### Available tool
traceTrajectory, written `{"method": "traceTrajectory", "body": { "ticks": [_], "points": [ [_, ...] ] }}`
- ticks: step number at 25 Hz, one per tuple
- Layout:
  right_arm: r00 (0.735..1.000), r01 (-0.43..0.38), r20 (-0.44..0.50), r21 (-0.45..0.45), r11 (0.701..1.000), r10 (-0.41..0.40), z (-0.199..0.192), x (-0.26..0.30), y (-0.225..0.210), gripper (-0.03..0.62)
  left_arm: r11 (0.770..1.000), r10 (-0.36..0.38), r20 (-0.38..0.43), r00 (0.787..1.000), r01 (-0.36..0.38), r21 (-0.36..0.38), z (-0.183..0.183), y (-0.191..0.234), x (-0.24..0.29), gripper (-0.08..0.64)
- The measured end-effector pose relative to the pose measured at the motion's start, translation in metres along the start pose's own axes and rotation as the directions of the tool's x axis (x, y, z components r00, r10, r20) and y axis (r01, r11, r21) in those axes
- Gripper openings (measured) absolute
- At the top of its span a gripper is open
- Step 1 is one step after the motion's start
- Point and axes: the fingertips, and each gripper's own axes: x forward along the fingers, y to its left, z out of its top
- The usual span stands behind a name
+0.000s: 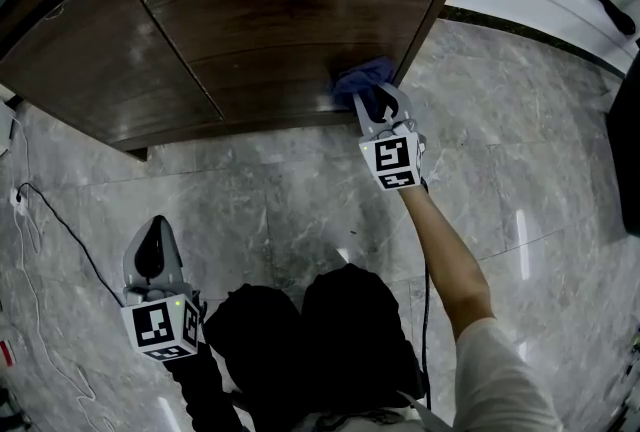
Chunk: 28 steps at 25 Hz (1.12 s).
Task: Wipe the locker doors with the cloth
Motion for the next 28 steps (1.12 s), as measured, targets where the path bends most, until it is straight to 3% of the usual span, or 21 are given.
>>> {"method": "traceTrajectory", "body": {
  "ticks": [12,19,28],
  "points": [
    [0.991,-0.065,-0.109,0.065,0.996,0.072,-0.05,0.01,0.033,0.092,1.0,0.001,-0.001,1.0,-0.001,0.003,-0.003,-0.007,-0.011,0.0],
    [0.985,-0.061,-0.155,0.127,0.99,0.081,-0.074,0.016,0.047,0.092,1.0,0.011,-0.006,1.0,-0.011,0.001,-0.007,-0.004,-0.014,0.001],
    [0.983,-0.067,-0.167,0.079,0.995,0.08,-0.056,0.019,0.051,0.092,1.0,0.009,-0.004,1.0,-0.009,-0.012,-0.009,-0.002,-0.012,0.0]
  ]
}}
